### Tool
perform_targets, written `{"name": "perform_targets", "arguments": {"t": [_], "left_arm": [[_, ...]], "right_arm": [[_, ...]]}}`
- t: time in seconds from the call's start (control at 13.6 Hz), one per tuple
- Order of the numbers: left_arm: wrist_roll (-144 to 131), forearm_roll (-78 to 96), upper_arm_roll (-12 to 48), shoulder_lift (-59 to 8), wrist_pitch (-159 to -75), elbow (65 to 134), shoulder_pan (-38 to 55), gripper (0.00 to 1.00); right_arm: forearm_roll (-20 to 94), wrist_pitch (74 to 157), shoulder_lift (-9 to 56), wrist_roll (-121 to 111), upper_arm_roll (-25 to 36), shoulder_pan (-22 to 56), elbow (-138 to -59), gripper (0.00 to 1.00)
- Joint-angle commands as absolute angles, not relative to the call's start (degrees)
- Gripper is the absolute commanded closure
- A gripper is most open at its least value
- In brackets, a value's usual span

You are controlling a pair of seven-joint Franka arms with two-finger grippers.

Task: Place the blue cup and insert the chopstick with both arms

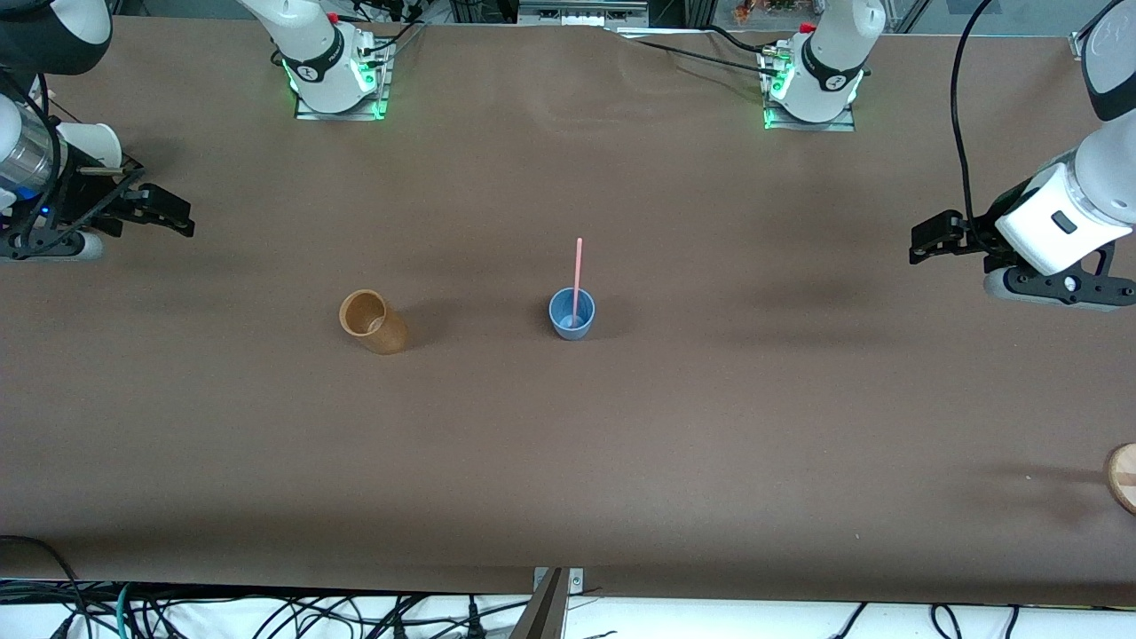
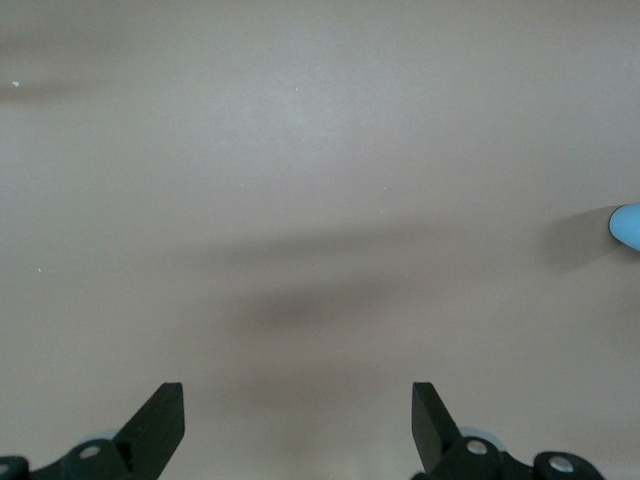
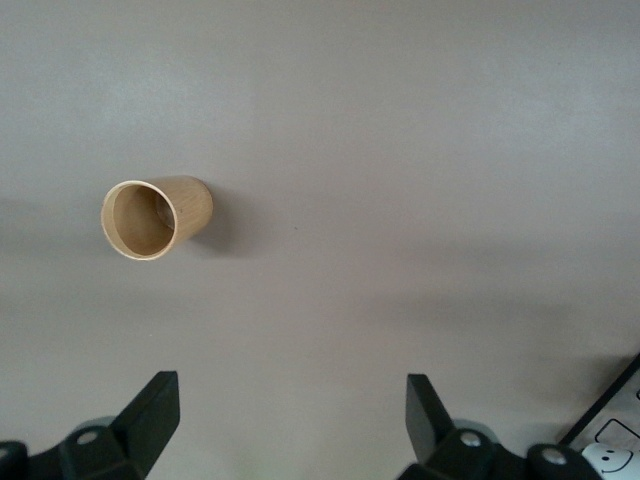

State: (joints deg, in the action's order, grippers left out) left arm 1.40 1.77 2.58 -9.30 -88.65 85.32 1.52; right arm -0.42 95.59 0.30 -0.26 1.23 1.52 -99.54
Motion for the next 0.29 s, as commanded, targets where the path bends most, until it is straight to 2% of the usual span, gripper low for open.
{"name": "perform_targets", "arguments": {"t": [0.0,0.22], "left_arm": [[2.72,1.23,2.81,-10.02,-88.42,83.85,1.14,0.0],[2.64,1.32,2.81,-10.11,-88.42,83.85,1.23,0.0]], "right_arm": [[-0.09,94.66,0.18,-0.7,0.09,0.17,-98.96,0.0],[-0.09,94.66,0.44,-0.61,0.17,0.18,-98.88,0.0]]}}
